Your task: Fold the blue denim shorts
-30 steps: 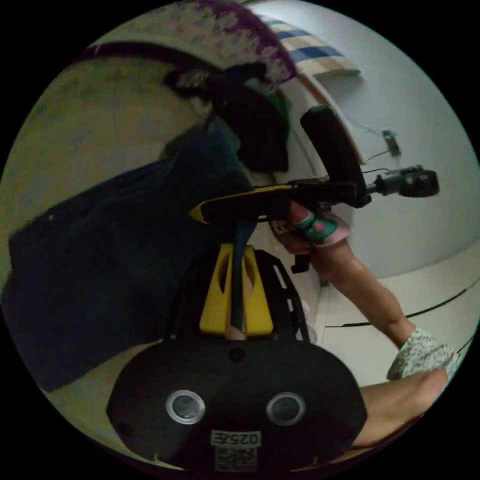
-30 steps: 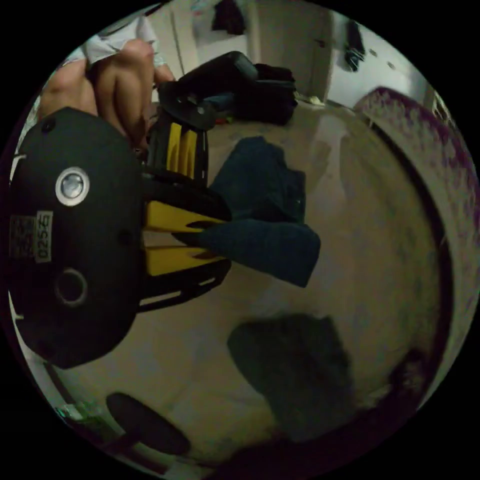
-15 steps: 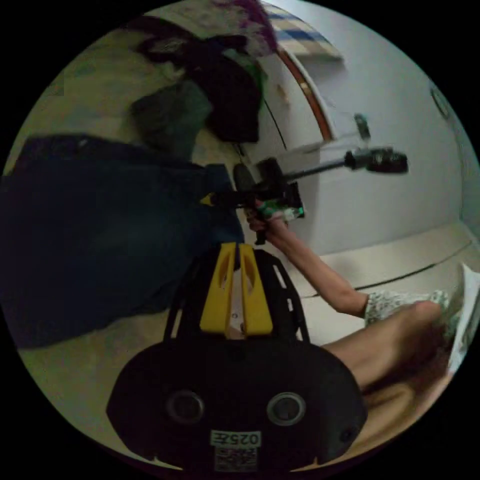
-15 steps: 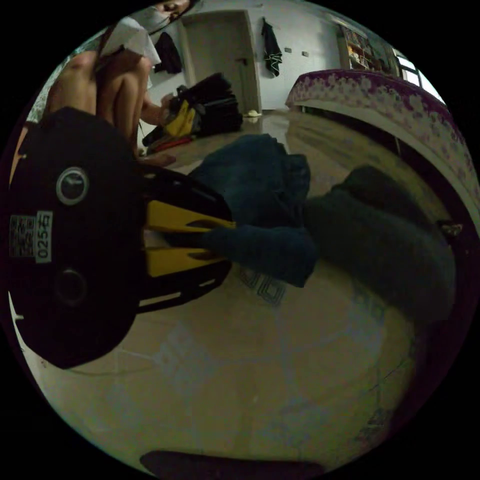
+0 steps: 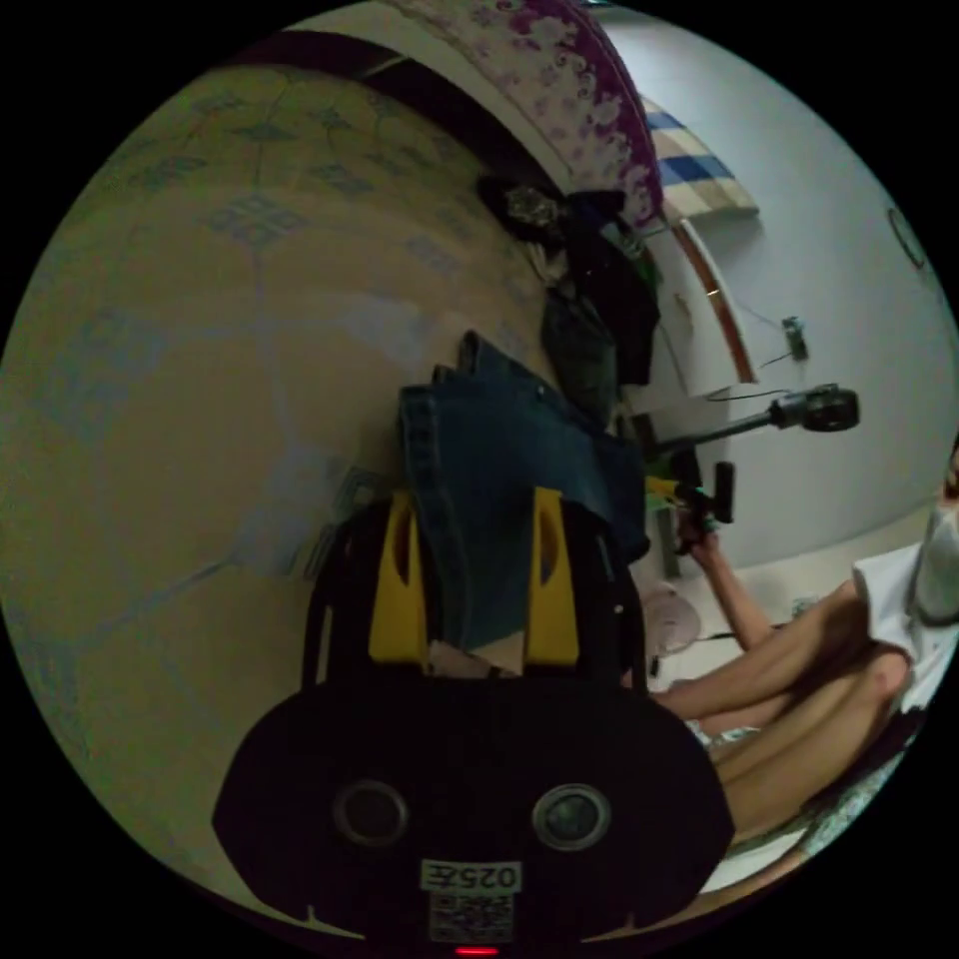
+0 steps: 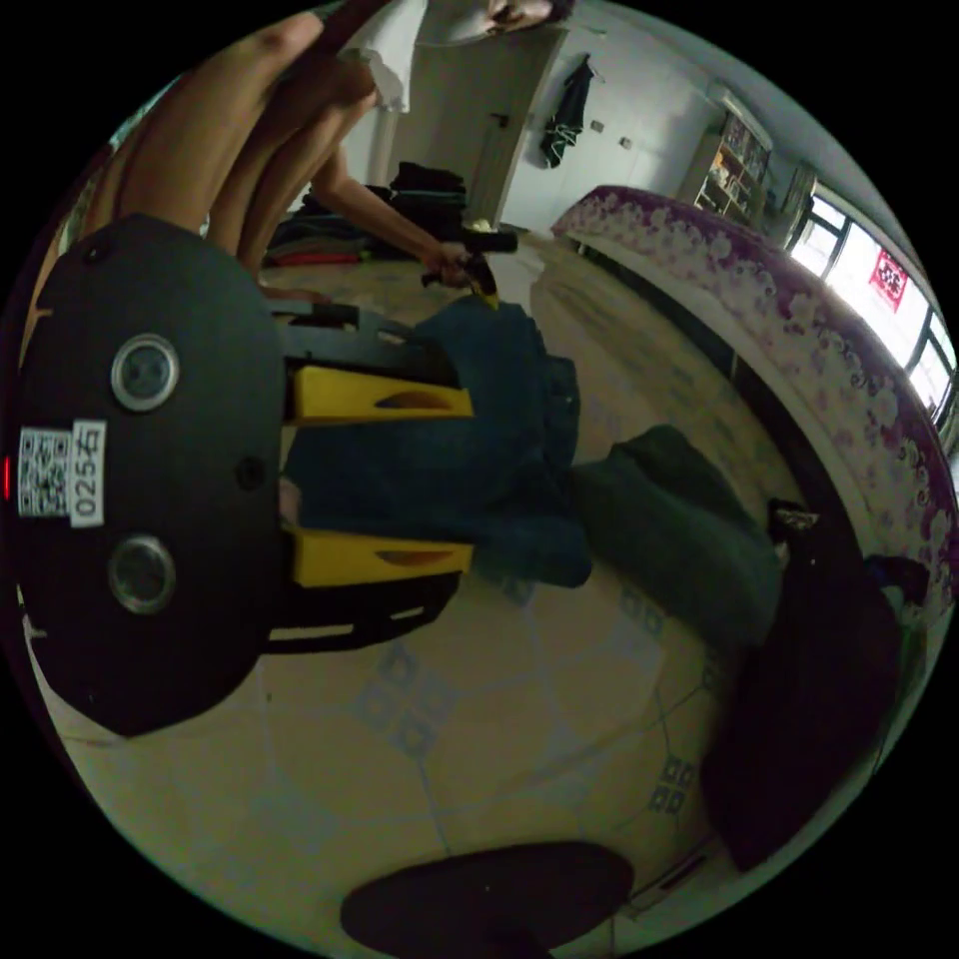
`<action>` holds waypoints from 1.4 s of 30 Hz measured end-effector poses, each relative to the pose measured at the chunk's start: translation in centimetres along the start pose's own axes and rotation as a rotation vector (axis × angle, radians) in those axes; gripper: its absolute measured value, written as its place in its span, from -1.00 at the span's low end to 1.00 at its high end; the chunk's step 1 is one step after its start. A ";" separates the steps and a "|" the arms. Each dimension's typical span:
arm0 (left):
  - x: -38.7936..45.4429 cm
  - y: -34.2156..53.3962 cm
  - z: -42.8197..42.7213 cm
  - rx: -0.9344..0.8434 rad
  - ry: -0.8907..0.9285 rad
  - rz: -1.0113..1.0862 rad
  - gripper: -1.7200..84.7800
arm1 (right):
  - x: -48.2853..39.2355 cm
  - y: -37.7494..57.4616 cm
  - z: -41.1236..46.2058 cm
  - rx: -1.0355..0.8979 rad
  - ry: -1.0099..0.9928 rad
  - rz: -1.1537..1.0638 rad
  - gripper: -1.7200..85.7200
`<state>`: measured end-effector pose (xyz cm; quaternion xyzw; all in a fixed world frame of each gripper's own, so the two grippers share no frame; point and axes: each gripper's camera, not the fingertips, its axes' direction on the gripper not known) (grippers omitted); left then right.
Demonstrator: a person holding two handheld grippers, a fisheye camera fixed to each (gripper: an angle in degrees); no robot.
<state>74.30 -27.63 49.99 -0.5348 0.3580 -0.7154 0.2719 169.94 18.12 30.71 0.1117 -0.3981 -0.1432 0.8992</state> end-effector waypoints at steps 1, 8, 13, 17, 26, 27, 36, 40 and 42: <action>-0.2 -0.3 0.5 -0.010 0.046 -0.009 -0.77 | -0.3 0.1 0.0 -0.001 -0.005 -0.017 -0.51; 9.8 2.7 0.4 0.020 -0.130 0.130 -0.95 | -4.5 2.3 -2.5 0.106 0.345 -0.098 -0.64; 22.7 6.7 3.3 0.054 -0.588 0.295 -0.95 | -4.0 4.1 -2.1 0.165 -0.332 -0.010 -0.59; 30.8 11.1 7.1 0.126 -0.800 0.499 -0.96 | -5.0 5.0 1.3 0.061 -0.357 -0.071 -0.50; 37.9 16.1 5.4 -0.038 -0.436 0.915 -0.98 | -11.2 2.6 -2.6 0.161 -0.179 -0.753 -0.42; 38.4 15.9 5.8 -0.067 -0.433 0.926 -0.98 | -11.7 1.5 -2.4 0.130 -0.202 -0.837 -0.42; 35.1 16.9 5.7 -0.078 -0.518 0.740 -0.97 | -17.4 -2.6 8.8 -0.404 -0.305 -1.199 -0.44; 28.8 16.2 3.2 -0.135 -0.653 0.536 -0.97 | -21.9 -2.1 12.5 -0.463 -0.210 -1.321 -0.48; 21.7 15.7 3.1 -0.211 -0.674 0.327 -0.96 | -24.2 -2.1 15.3 -0.543 -0.120 -1.369 -0.50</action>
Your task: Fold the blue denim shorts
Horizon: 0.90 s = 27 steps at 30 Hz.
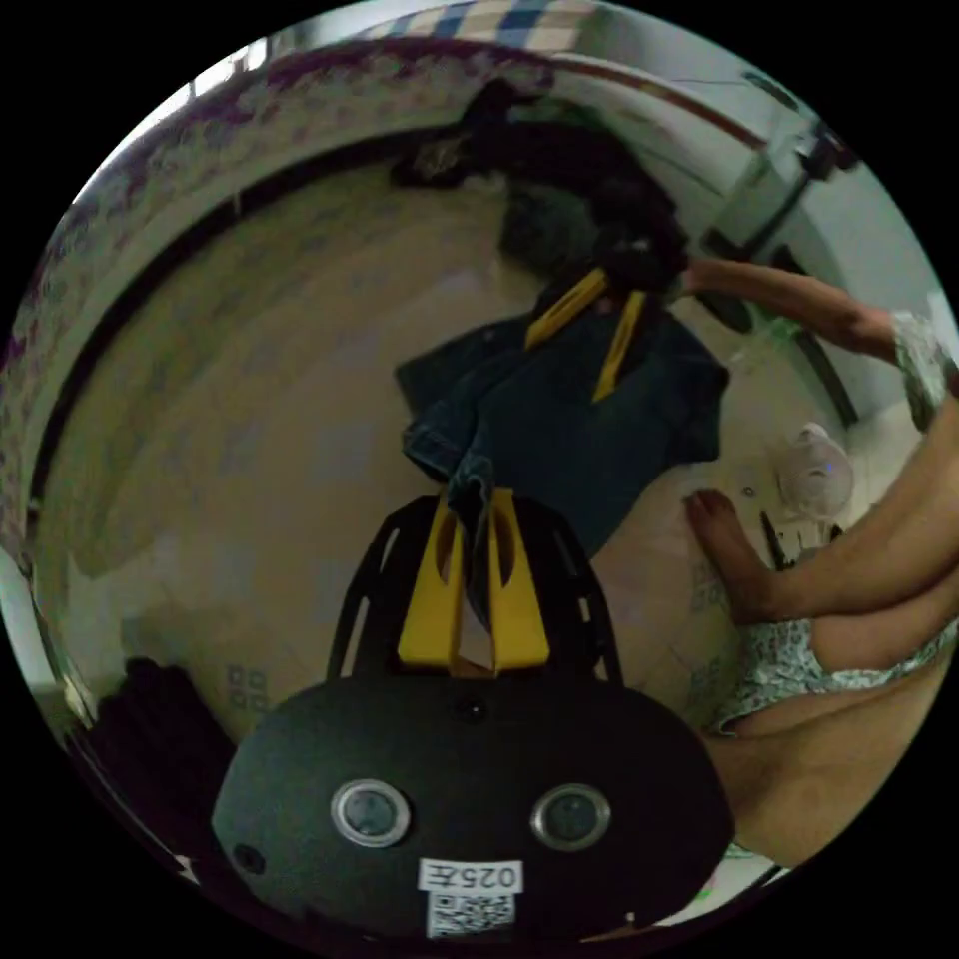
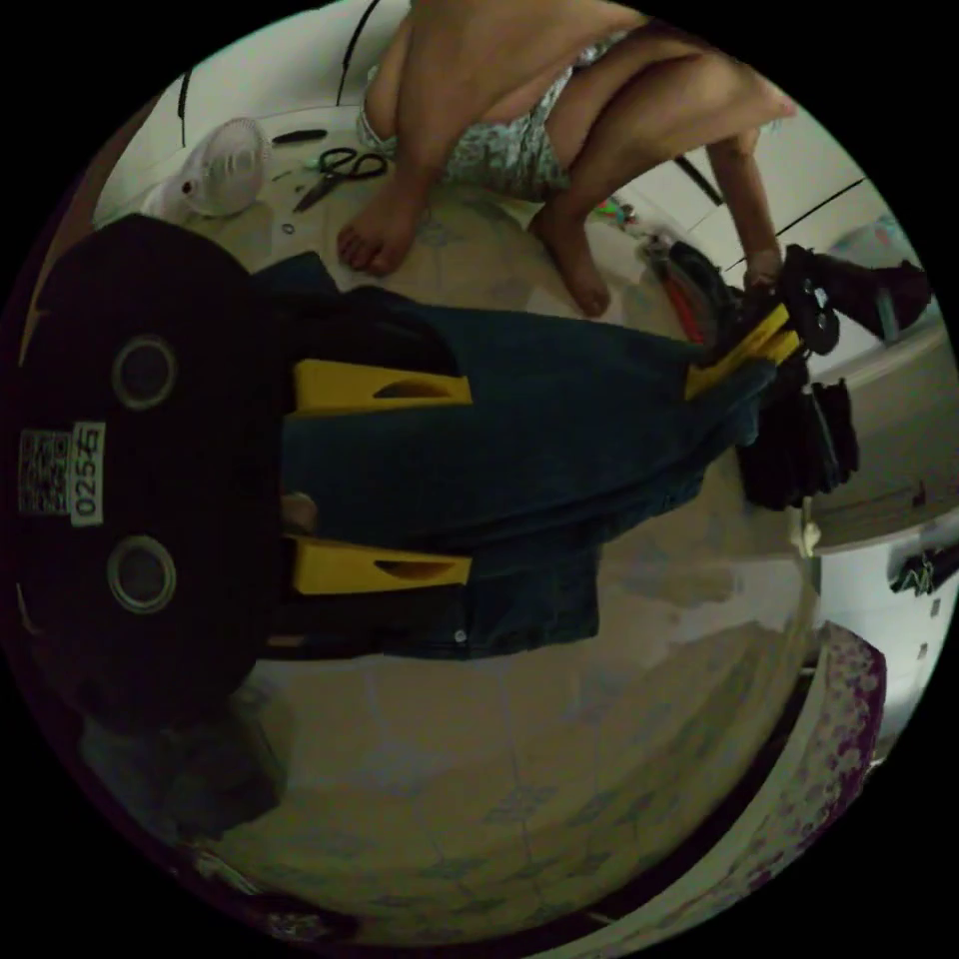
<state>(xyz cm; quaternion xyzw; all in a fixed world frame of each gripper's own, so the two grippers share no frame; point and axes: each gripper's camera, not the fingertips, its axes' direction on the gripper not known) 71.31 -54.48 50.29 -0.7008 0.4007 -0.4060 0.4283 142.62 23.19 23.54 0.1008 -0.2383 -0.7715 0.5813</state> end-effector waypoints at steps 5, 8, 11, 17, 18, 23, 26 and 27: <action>-9.3 2.9 7.9 -0.081 0.314 -0.305 -0.96 | 1.4 -3.3 0.8 -0.074 -0.028 0.043 -0.55; -12.4 4.9 6.8 -0.015 0.403 -0.384 -0.93 | 1.3 -4.2 -0.5 -0.036 -0.030 0.077 -0.58; -13.1 7.1 4.4 0.056 0.357 -0.365 -0.92 | 1.4 -5.4 -0.6 -0.054 0.009 0.103 -0.58; -14.8 9.7 1.8 0.193 0.313 -0.380 -0.97 | 2.7 -8.5 -0.8 -0.099 0.013 0.137 -0.59; -15.3 9.9 1.4 0.217 0.330 -0.367 -0.97 | 3.1 -8.9 -1.0 -0.103 0.009 0.141 -0.59; -18.8 11.2 2.3 0.143 0.303 -0.477 -0.91 | 4.8 -10.5 -1.7 -0.099 -0.025 0.168 -0.60; -21.2 12.6 2.4 0.202 0.380 -0.515 -0.88 | 6.1 -11.2 -2.4 -0.076 -0.055 0.211 -0.61; -22.2 12.8 2.3 0.231 0.415 -0.516 -0.88 | 6.4 -11.4 -2.6 -0.068 -0.055 0.217 -0.61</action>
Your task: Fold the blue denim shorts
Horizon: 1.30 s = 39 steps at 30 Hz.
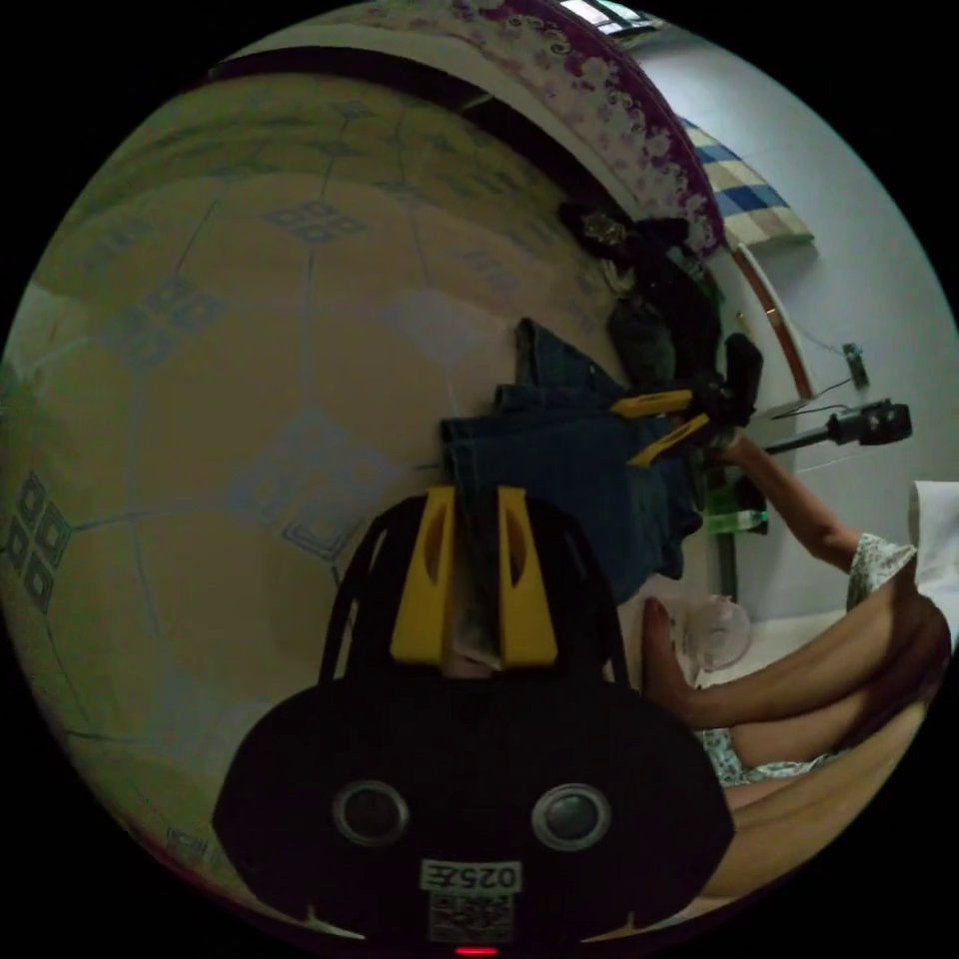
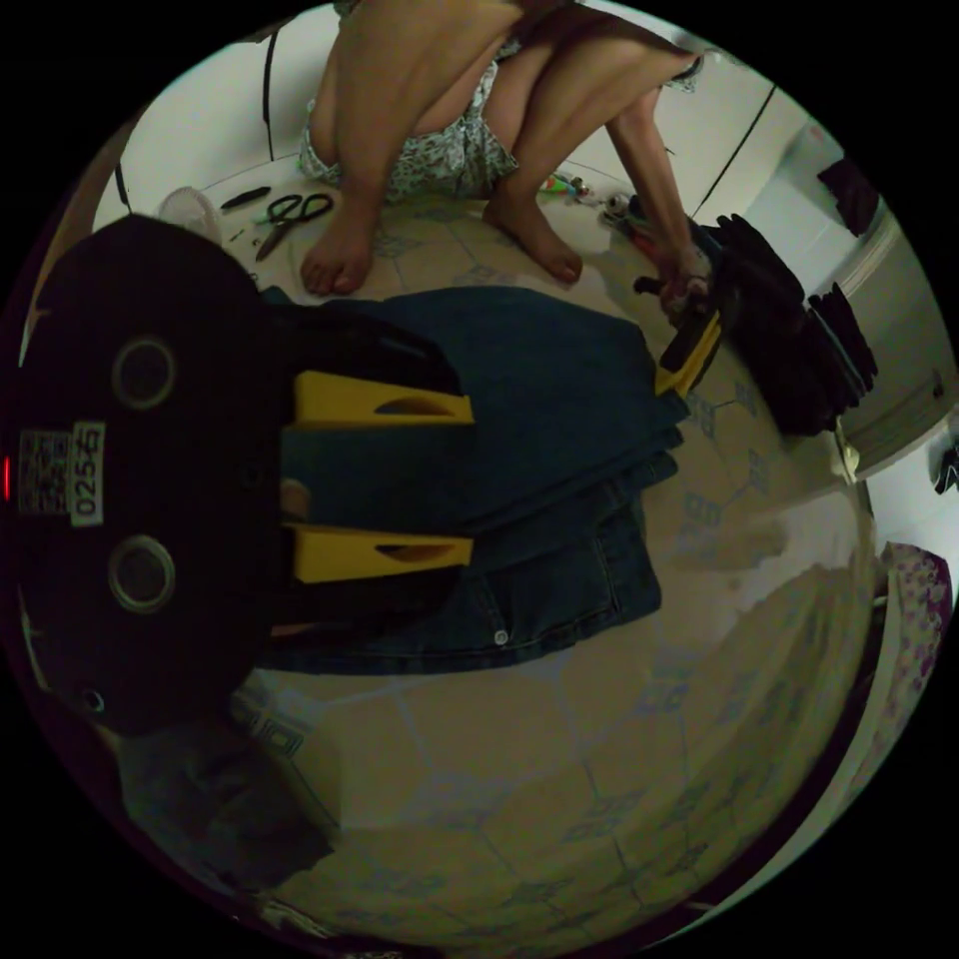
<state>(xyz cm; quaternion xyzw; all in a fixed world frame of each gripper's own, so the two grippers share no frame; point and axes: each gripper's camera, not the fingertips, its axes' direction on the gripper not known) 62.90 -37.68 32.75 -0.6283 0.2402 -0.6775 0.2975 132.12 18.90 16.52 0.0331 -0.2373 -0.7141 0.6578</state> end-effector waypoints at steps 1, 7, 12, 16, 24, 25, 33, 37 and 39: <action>-0.4 -0.2 -0.2 0.003 0.015 -0.006 -0.88 | 0.1 -0.1 -0.1 0.003 0.002 0.001 -0.61; -1.9 -2.2 -1.0 -0.012 0.038 0.037 -0.96 | 1.1 -1.8 -1.5 0.011 0.042 0.014 -0.61; 0.7 -0.3 -8.0 0.200 0.285 0.145 -0.98 | 2.5 -3.2 -3.4 -0.008 0.065 -0.012 -0.65; 4.9 0.7 -10.0 0.194 0.388 0.316 -0.98 | 3.7 -3.9 -5.7 0.023 0.009 -0.073 -0.63; 10.1 1.4 -9.4 0.083 0.473 0.577 -0.98 | 6.7 -7.4 -7.5 -0.107 -0.174 -0.276 -0.59; 10.0 1.4 -9.5 0.088 0.478 0.579 -0.98 | 6.8 -7.6 -7.3 -0.143 -0.184 -0.295 -0.60; 9.3 0.1 -10.2 0.186 0.501 0.617 -0.99 | 10.8 -5.5 -9.4 -0.410 -0.314 -0.325 -0.95; 8.8 -2.3 -7.8 0.180 0.432 0.512 -0.99 | 13.1 -2.8 -12.7 -0.445 -0.580 -0.145 -0.97; 7.6 -4.9 -4.4 0.139 0.417 0.393 -0.99 | 13.2 -0.9 -16.0 -0.439 -0.559 -0.158 -0.98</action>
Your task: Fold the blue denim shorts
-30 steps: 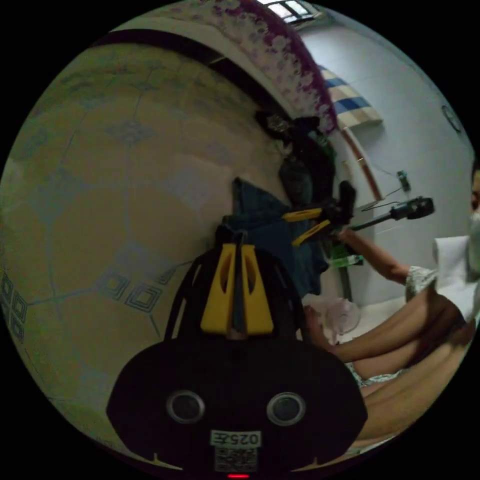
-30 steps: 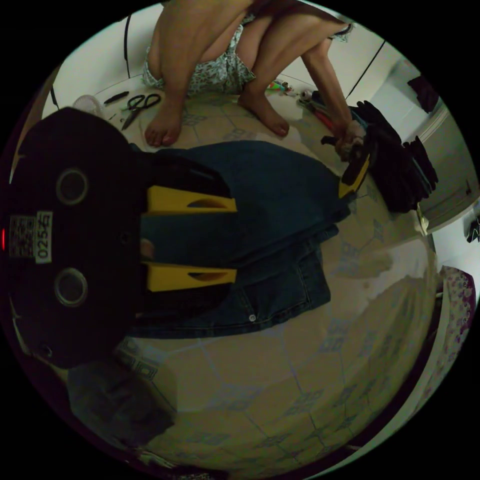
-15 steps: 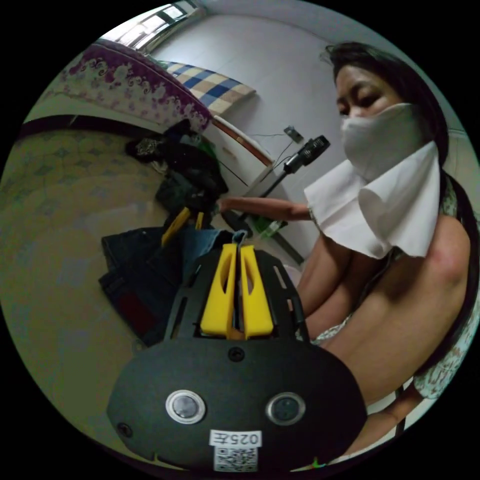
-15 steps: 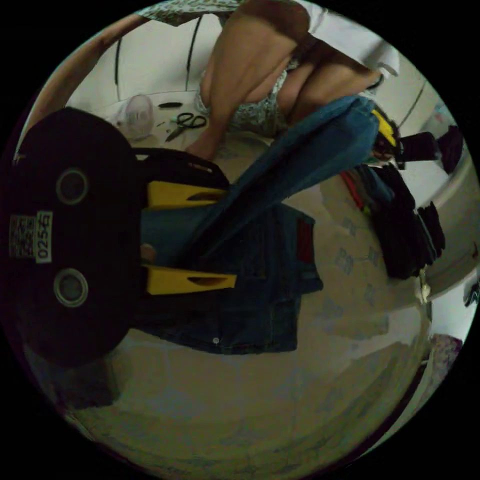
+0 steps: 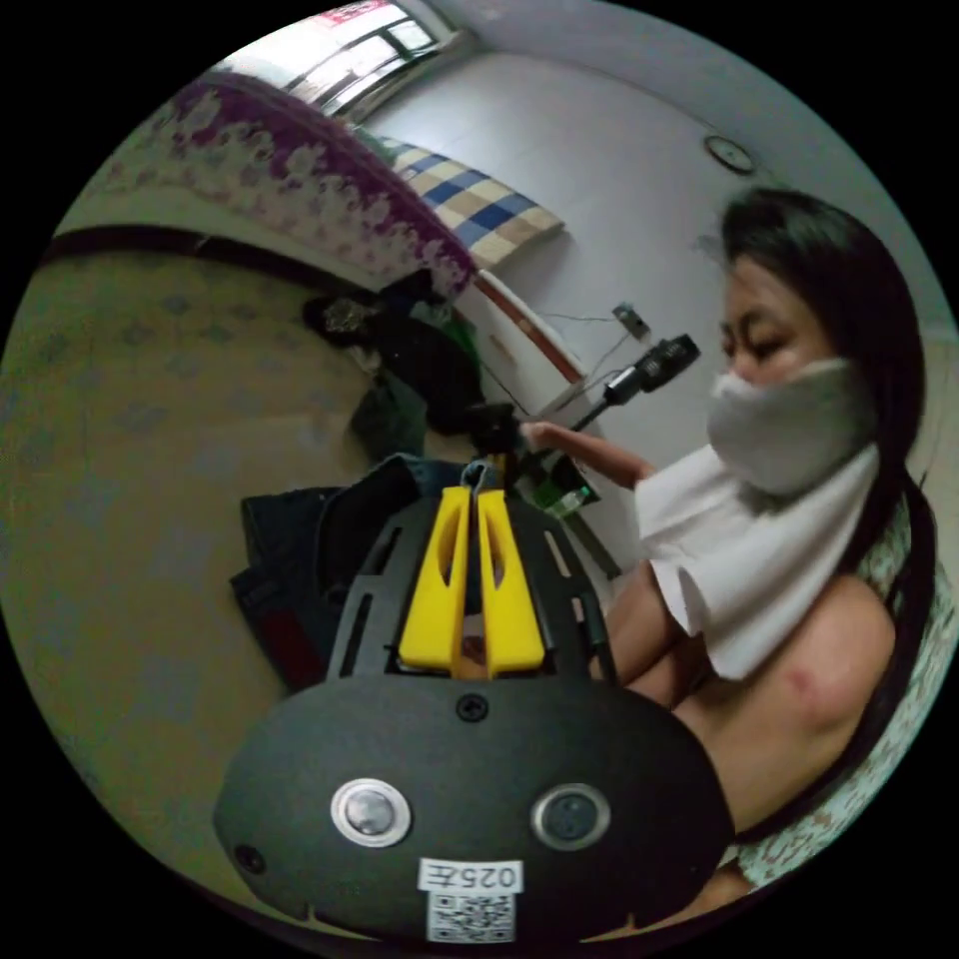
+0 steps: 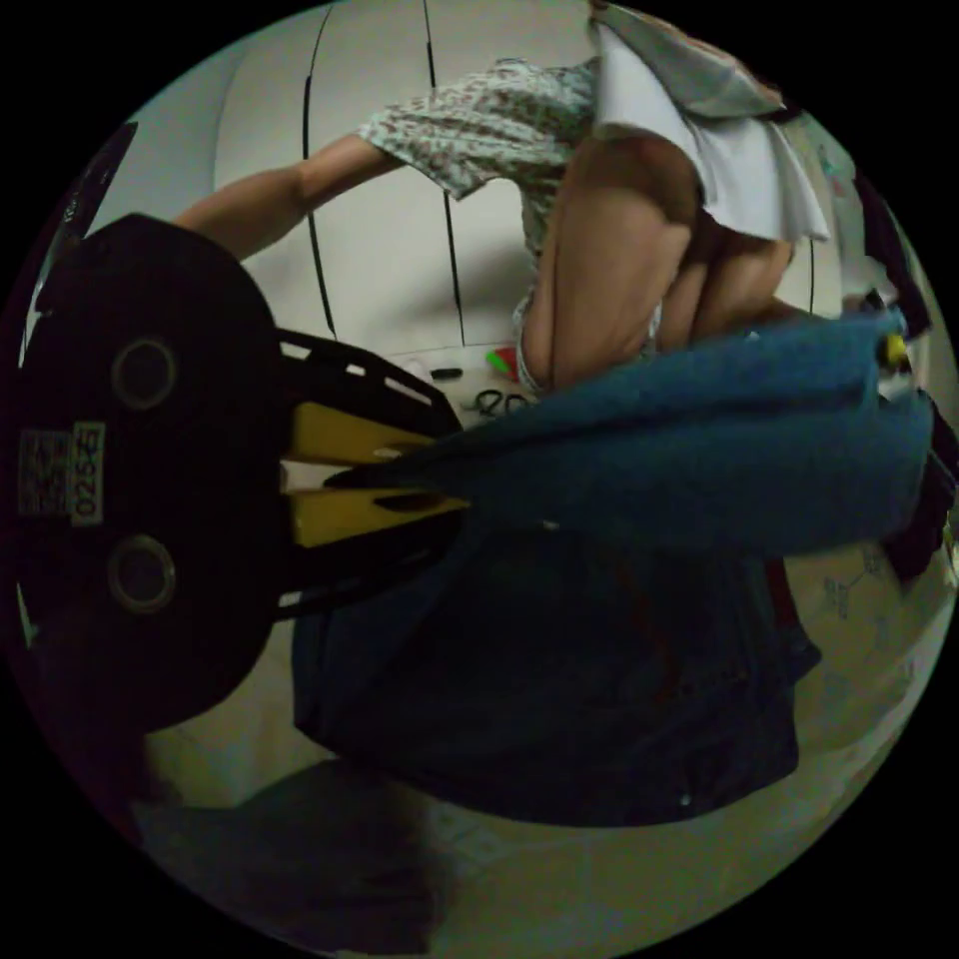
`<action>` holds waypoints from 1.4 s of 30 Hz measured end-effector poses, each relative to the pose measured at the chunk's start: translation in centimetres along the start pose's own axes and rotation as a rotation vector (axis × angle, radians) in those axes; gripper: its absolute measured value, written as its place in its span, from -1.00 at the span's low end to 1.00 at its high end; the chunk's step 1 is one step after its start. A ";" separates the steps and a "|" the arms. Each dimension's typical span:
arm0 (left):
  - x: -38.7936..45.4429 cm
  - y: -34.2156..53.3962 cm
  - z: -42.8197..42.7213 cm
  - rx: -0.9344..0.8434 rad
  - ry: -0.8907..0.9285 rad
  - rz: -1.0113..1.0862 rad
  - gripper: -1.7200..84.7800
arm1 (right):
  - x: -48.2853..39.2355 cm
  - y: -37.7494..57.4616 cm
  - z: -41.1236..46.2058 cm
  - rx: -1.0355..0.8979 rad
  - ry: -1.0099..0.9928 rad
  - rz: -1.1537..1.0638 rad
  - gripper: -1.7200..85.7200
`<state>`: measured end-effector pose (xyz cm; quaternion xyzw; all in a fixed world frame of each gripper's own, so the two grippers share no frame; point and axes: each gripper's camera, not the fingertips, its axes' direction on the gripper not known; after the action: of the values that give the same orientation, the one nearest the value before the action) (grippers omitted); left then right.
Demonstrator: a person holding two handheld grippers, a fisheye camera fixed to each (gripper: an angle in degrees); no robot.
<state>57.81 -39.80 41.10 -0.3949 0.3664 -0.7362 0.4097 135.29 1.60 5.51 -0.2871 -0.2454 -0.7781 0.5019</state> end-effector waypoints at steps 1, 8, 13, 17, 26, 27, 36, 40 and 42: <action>-1.0 -0.4 0.9 -0.013 0.000 -0.035 -0.99 | -0.3 0.7 -0.4 -0.005 0.010 0.006 -0.98; -11.1 -2.6 13.2 -0.193 0.095 -0.374 -0.99 | 4.9 5.5 -1.5 -0.211 -0.241 0.286 -0.98; -5.9 -1.8 14.7 -0.226 0.141 -0.054 -0.99 | 4.5 7.6 -0.9 -0.008 0.059 0.066 -0.98; -10.1 1.1 18.8 -0.216 -0.167 -0.002 -0.99 | 4.8 7.9 0.7 -0.059 0.079 0.059 -0.98; -22.8 -1.8 39.3 -0.324 0.076 -0.112 -1.00 | 10.7 16.0 4.2 -0.149 -0.067 0.438 -0.98; -23.9 -2.2 42.3 -0.370 -0.003 -0.092 -1.00 | 11.3 17.0 4.8 -0.120 -0.065 0.461 -0.98; -29.4 -0.2 53.3 -0.479 -0.079 0.126 -0.79 | 13.2 21.1 7.9 0.013 -0.088 0.463 -0.98; -31.7 2.0 54.4 -0.491 0.056 0.129 -0.66 | 13.0 22.0 9.1 0.003 -0.077 0.446 -0.98; -32.8 2.9 55.5 -0.532 0.101 0.103 -0.69 | 13.0 22.7 9.9 0.005 -0.081 0.438 -0.98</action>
<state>119.24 -23.71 52.68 -0.4321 0.5867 -0.6110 0.3097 153.90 -8.57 23.74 -0.3635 -0.1991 -0.6378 0.6492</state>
